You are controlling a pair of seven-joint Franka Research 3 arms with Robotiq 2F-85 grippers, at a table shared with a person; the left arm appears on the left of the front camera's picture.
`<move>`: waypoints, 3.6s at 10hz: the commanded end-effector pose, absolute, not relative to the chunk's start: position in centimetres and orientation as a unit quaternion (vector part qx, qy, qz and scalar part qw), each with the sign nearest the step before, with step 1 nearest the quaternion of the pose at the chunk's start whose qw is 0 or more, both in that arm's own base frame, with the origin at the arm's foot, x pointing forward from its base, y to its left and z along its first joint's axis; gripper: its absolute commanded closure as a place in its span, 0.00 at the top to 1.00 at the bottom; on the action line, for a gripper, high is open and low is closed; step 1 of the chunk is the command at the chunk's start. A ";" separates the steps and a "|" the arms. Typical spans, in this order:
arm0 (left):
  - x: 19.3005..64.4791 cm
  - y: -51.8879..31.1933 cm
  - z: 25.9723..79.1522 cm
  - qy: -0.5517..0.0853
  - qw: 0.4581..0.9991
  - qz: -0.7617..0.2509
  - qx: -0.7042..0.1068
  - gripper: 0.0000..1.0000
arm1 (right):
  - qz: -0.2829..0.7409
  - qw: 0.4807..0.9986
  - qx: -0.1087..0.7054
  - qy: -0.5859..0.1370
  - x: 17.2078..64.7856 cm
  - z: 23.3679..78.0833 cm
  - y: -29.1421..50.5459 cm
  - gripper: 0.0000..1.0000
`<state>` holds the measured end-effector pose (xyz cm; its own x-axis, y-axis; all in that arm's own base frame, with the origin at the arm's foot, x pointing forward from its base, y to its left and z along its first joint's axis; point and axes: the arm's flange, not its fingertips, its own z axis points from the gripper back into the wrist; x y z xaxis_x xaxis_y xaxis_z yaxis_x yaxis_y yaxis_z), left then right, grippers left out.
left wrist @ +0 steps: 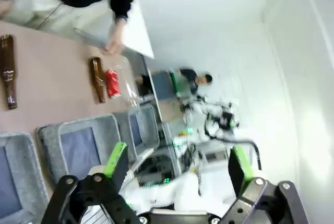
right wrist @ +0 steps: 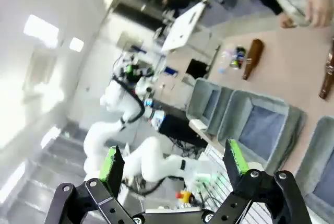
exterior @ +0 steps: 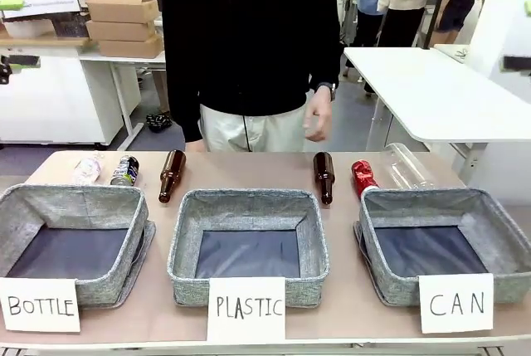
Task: Sort the can waste into the basket.
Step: Pick up the can waste from the table and place it in the right Fabric basket.
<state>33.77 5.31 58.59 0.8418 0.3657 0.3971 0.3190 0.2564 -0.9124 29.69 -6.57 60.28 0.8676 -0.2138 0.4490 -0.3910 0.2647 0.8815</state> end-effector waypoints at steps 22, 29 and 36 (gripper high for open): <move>44.4 5.4 52.8 -0.176 0.932 -0.091 -0.305 1.00 | 0.103 0.745 0.606 -0.257 28.6 61.5 -6.3 1.00; 19.3 12.6 64.3 -0.440 0.738 -0.262 -0.439 1.00 | 0.103 0.745 0.606 -0.257 28.6 61.5 -6.3 1.00; 19.1 12.0 66.4 -0.431 0.766 -0.251 -0.406 1.00 | 0.103 0.745 0.606 -0.257 28.6 61.5 -6.3 1.00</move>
<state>19.26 11.83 66.38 0.5193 -0.0272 0.8541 0.7191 0.5540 -0.4196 28.30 -6.43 61.26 0.8608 -0.1554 0.4847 -0.4380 0.2590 0.8609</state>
